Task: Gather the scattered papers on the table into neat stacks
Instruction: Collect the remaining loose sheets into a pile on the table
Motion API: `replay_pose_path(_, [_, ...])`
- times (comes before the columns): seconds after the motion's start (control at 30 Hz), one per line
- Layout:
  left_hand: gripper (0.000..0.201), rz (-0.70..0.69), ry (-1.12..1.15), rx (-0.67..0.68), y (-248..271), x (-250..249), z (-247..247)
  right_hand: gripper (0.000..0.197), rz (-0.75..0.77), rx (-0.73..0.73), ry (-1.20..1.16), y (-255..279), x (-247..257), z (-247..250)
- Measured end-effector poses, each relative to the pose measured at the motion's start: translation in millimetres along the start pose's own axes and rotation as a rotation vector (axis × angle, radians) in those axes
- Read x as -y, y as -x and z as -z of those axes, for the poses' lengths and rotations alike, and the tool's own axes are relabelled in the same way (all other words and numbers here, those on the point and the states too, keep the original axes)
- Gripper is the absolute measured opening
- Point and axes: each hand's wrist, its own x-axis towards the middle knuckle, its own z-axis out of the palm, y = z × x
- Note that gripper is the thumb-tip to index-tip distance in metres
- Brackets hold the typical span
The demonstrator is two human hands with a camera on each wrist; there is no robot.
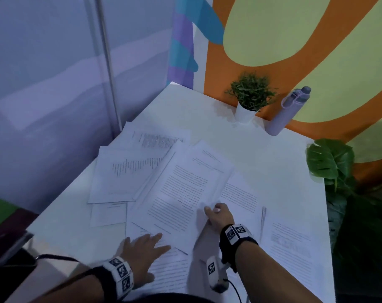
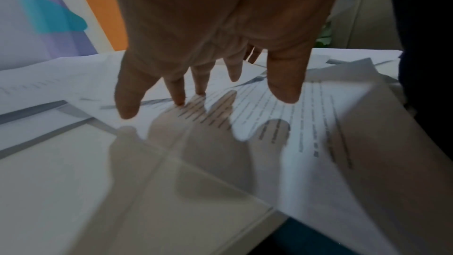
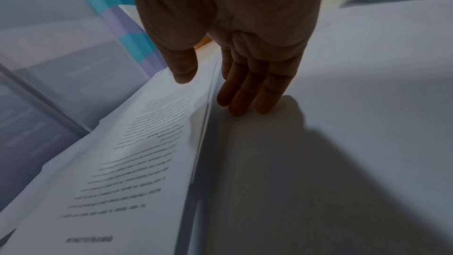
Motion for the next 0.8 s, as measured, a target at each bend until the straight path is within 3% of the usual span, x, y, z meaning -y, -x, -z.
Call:
replay_pose_path(0.07, [0.071,0.034,0.157,-0.158,3,9,4,0.05,0.025,-0.032,0.064,-5,7,-9])
replay_pose_path(0.13, [0.069,0.154,0.322,-0.32,3,22,9,0.03,0.041,-0.095,0.144,-9,8,-12])
replay_pose_path(0.23, [0.09,0.369,0.472,-0.401,2,42,13,0.002,0.026,-0.147,0.141,-13,1,-5])
replay_pose_path(0.3, [0.102,0.45,0.556,-0.38,-2,52,10,0.003,-0.01,-0.187,0.065,-13,-8,5])
replay_pose_path(0.4, [0.102,0.437,0.837,-0.36,-8,52,12,0.005,-0.037,-0.293,-0.036,-6,-24,26])
replay_pose_path(0.6, [0.067,0.474,1.043,-0.57,-24,46,26,0.023,-0.085,-0.455,0.047,6,-70,57])
replay_pose_path(0.7, [0.057,0.46,0.896,-0.646,-33,51,36,0.025,-0.114,-0.467,0.1,9,-83,61])
replay_pose_path(0.8, [0.056,0.414,0.718,-0.629,-46,56,56,0.025,-0.101,-0.466,0.113,13,-86,53])
